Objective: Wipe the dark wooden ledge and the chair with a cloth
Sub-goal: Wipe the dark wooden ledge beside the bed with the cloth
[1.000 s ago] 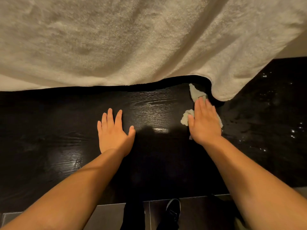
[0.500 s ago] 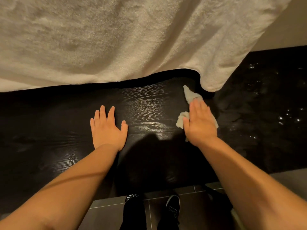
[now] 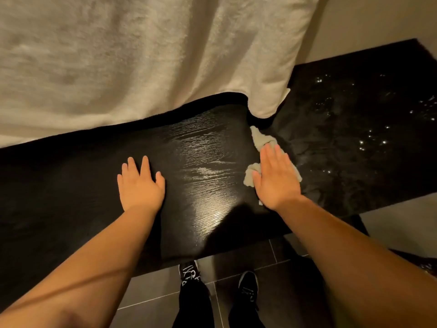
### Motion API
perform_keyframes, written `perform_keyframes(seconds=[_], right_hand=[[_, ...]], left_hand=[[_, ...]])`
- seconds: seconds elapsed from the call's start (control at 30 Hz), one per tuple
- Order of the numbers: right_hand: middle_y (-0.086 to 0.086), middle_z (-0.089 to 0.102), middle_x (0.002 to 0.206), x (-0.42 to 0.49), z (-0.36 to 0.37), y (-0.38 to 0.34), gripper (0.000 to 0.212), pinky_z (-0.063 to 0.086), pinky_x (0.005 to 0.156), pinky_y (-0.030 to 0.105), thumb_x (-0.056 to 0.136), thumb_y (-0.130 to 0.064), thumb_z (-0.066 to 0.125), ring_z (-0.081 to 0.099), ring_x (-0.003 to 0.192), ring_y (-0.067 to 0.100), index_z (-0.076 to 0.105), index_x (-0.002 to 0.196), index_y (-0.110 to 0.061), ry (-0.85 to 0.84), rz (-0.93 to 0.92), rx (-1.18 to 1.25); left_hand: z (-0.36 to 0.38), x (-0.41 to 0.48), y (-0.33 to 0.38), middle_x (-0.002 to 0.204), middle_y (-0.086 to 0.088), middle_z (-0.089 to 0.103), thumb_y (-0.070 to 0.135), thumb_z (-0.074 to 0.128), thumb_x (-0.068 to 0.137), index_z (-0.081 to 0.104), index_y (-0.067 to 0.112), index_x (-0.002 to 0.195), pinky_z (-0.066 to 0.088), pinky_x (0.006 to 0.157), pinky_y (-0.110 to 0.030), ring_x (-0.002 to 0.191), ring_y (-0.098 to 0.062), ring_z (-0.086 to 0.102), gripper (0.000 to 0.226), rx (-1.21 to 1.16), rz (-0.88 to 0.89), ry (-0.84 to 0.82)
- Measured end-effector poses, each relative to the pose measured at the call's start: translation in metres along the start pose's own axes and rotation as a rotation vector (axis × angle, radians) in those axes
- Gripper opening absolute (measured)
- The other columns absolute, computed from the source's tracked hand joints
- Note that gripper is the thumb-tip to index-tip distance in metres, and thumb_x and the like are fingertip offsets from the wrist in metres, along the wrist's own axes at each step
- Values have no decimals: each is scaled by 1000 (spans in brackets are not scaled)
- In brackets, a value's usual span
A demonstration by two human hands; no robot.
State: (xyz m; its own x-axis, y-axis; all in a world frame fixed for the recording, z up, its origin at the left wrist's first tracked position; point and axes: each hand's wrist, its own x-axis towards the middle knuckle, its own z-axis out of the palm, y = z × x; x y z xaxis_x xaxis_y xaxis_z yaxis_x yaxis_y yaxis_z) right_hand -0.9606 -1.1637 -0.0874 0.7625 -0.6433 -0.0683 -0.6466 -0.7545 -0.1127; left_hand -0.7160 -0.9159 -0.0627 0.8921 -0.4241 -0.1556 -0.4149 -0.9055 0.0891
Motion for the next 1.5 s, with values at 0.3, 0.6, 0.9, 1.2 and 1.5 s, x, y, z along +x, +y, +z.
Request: perform_keyframes(seconds=[0.3, 0.6, 0.9, 1.2, 1.5], right_hand=[[9, 21, 170, -14, -6, 57, 73, 18, 127, 50, 101, -47, 33, 14, 158, 28, 24, 162, -8, -23, -103, 39], [15, 28, 166, -80, 1, 20, 79, 19, 127, 47, 95, -42, 45, 20, 156, 31, 26, 161, -2, -6, -89, 63], [11, 24, 166, -40, -9, 112, 74, 18, 127, 49, 100, -47, 39, 17, 156, 29, 22, 160, -7, 11, 218, 36], [12, 34, 165, -91, 0, 59, 70, 26, 125, 48, 100, -42, 43, 28, 154, 30, 35, 158, -5, 41, -182, 73], [18, 13, 169, -68, -13, 96, 76, 10, 130, 46, 101, -43, 30, 7, 158, 31, 10, 162, -3, 29, 388, 38]], left_hand=[[19, -52, 92, 176, -10, 0, 61, 34, 102, 13, 21, 168, -1, 129, -58, 162, -29, -5, 80, -21, 231, -85], [27, -56, 100, 176, -7, 2, 61, 36, 101, 16, 25, 167, 0, 130, -56, 162, -26, -4, 78, -15, 237, -34], [28, -58, 104, 176, -8, 7, 59, 39, 100, 20, 24, 166, 2, 129, -57, 162, -27, 0, 77, -25, 230, -16], [29, -58, 104, 175, -7, 9, 55, 42, 101, 23, 24, 165, 3, 130, -57, 162, -27, 2, 74, -52, 223, 4], [31, -57, 102, 175, -9, 13, 54, 43, 101, 26, 24, 164, 5, 129, -58, 161, -29, 6, 72, -65, 229, 22]])
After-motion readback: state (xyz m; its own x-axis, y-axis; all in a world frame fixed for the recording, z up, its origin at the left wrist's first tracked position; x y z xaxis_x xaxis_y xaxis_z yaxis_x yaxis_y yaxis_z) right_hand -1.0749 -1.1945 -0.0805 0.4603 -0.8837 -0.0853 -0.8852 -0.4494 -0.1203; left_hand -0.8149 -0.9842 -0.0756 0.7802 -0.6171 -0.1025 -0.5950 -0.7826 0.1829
